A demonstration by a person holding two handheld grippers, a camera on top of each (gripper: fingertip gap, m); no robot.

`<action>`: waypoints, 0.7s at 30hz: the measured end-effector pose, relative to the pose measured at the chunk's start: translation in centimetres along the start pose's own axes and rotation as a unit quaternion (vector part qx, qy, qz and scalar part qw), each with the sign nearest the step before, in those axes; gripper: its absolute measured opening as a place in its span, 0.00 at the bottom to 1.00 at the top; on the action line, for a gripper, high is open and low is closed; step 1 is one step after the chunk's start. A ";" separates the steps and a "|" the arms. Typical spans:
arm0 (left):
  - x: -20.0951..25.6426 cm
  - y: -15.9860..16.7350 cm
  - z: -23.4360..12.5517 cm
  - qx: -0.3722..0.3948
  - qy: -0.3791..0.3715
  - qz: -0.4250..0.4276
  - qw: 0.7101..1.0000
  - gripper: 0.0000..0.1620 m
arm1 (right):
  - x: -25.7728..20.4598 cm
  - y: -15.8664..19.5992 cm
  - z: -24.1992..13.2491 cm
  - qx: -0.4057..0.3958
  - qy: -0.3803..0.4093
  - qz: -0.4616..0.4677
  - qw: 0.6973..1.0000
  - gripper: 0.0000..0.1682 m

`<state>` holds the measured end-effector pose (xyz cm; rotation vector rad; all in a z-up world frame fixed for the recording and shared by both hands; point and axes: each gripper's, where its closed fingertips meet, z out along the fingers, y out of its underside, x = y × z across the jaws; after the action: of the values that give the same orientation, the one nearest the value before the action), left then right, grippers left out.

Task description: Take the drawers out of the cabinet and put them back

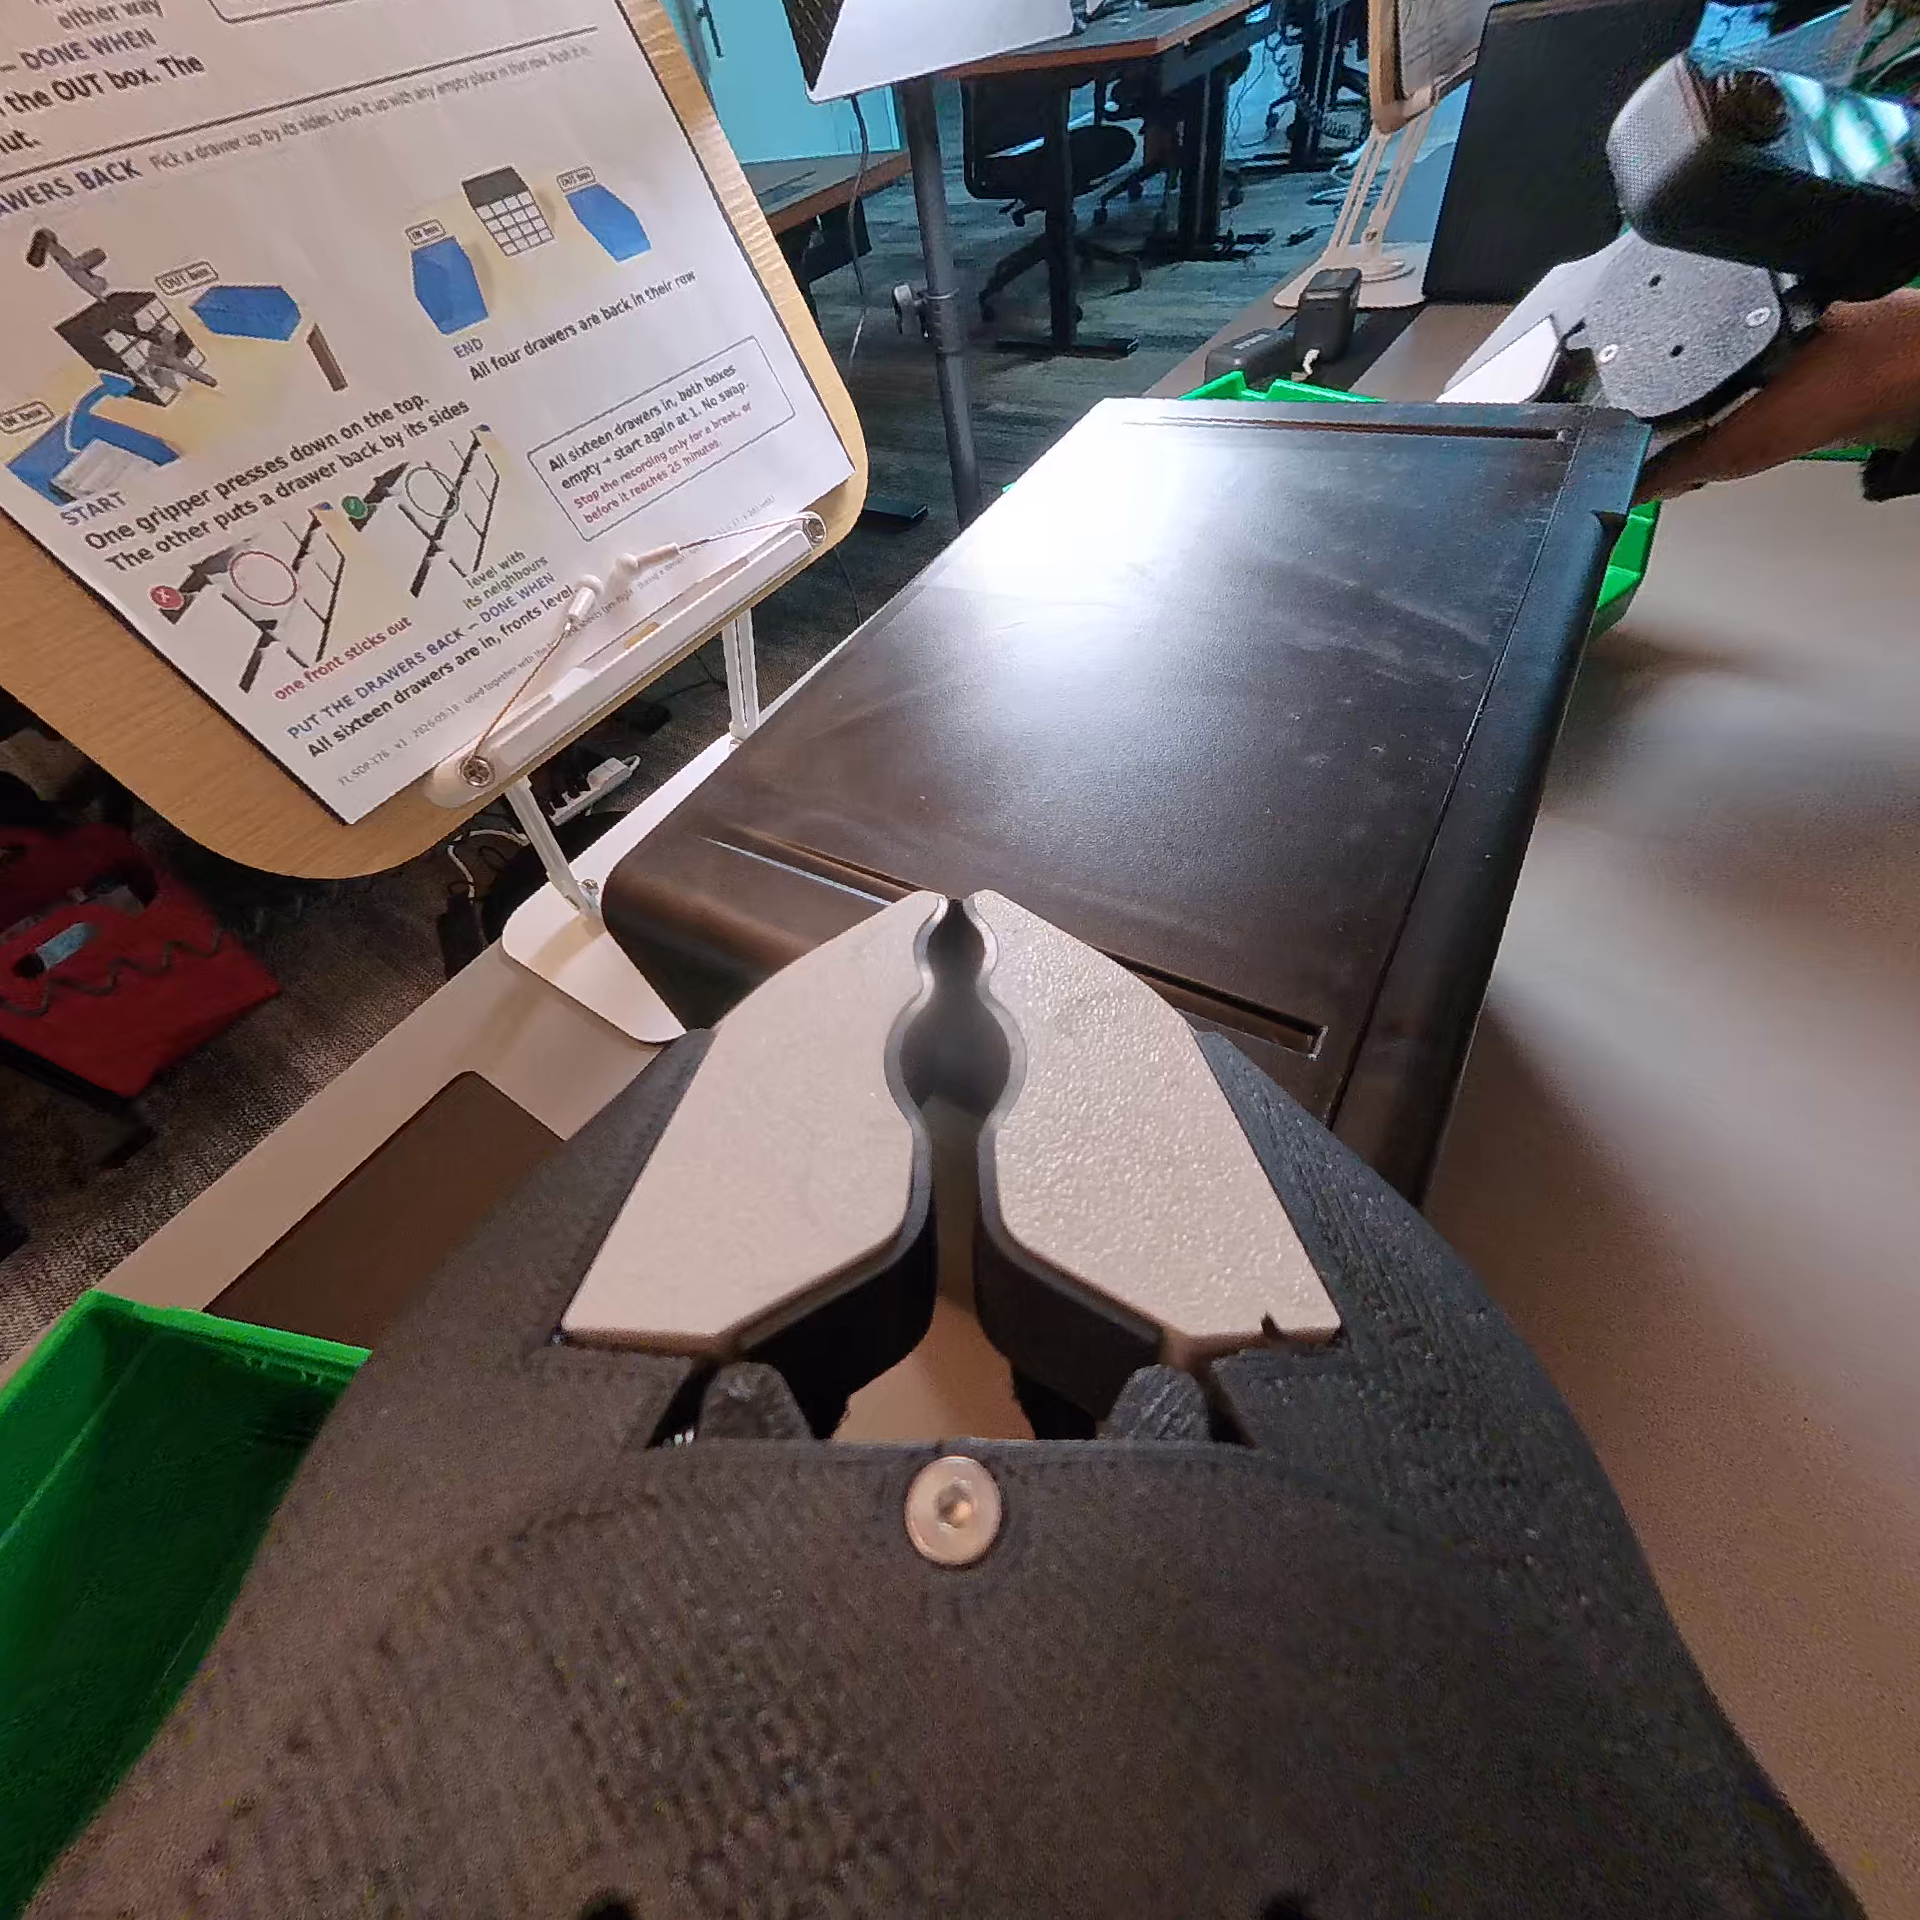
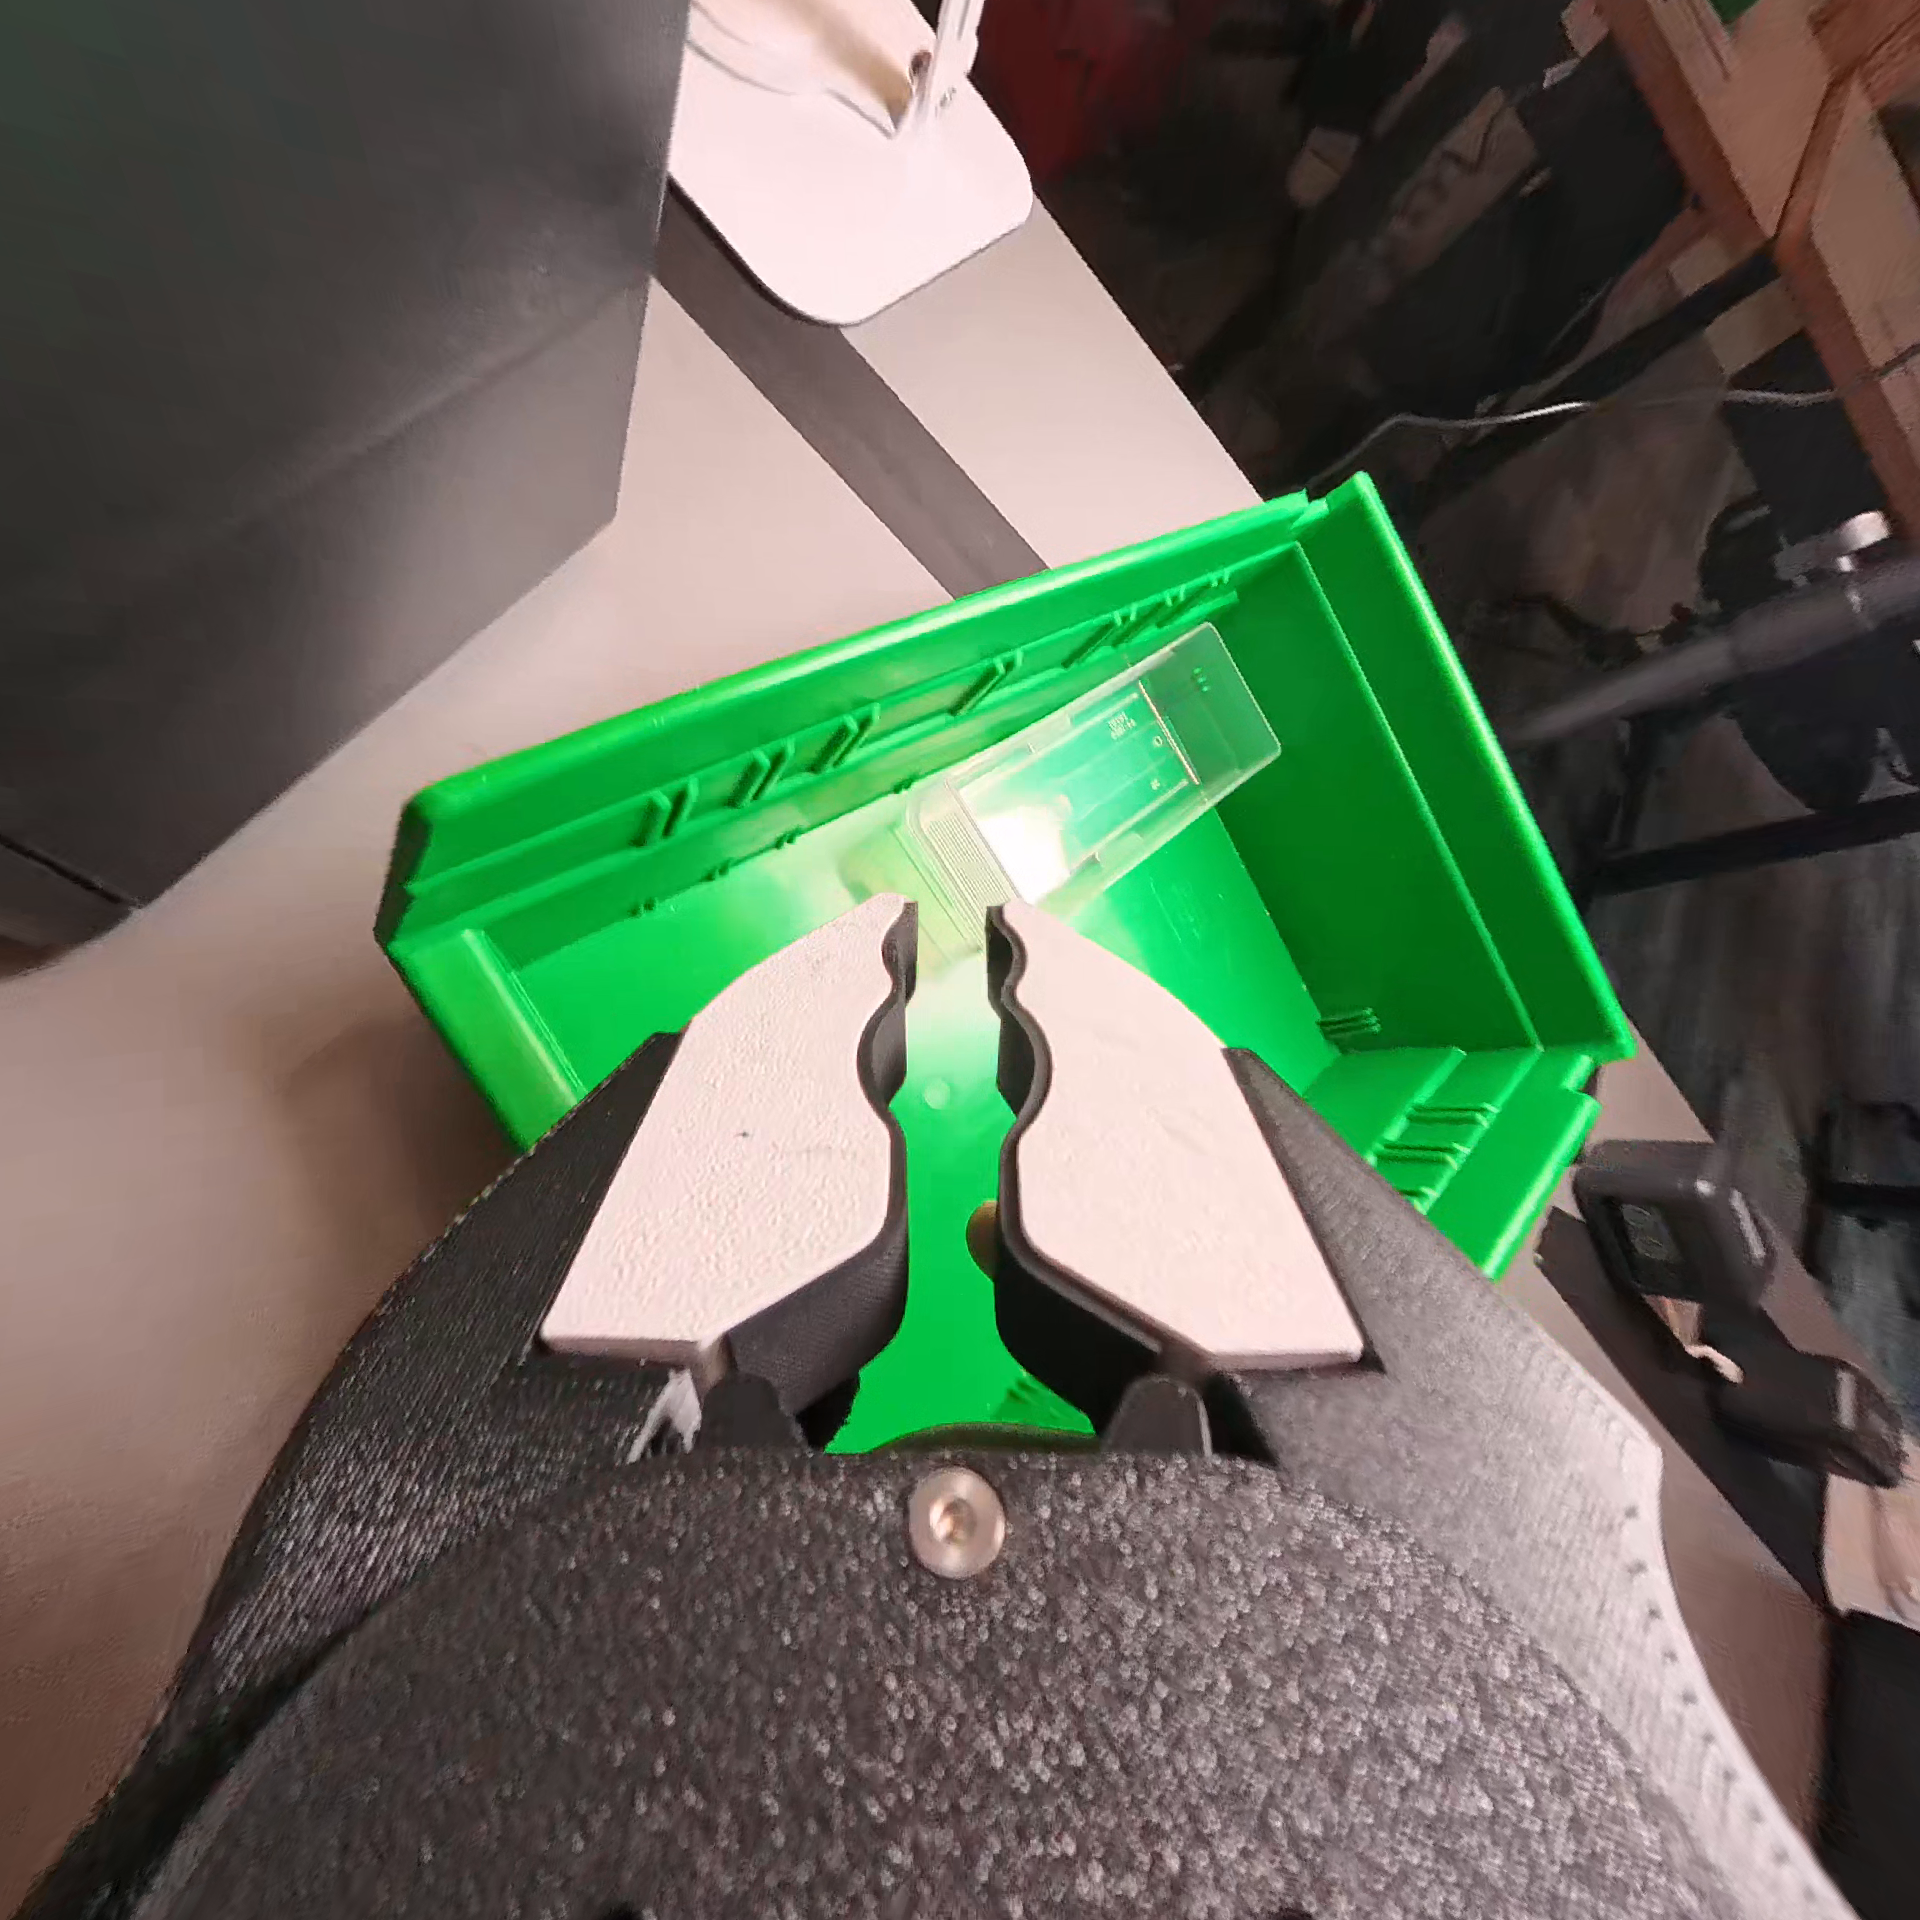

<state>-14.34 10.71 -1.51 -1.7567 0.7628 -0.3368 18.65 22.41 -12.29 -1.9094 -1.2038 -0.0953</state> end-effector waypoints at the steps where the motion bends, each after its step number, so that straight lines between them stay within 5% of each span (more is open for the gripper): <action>1: 0.0 0.0 0.0 0.000 -0.001 0.000 1.000 0.00 | 0.0 0.1 -0.2 -0.003 0.005 -0.005 1.000 0.07; 9: 0.0 0.0 0.0 -0.002 -0.007 0.005 1.000 0.00 | -3.9 -8.6 -7.5 0.216 -0.001 0.059 0.975 0.12; 13: 0.0 0.0 0.0 -0.003 -0.008 0.007 1.000 0.00 | -8.9 -13.2 -12.6 0.304 0.006 0.015 0.953 0.07; 21: 0.0 0.0 0.0 -0.011 -0.021 0.022 0.999 0.00 | -20.0 -19.1 -11.8 0.285 0.040 -0.160 0.944 0.11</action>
<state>-14.33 10.65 -1.49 -1.7591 0.7755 -0.2622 -2.50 3.52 -2.49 -1.1912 -1.3050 0.0052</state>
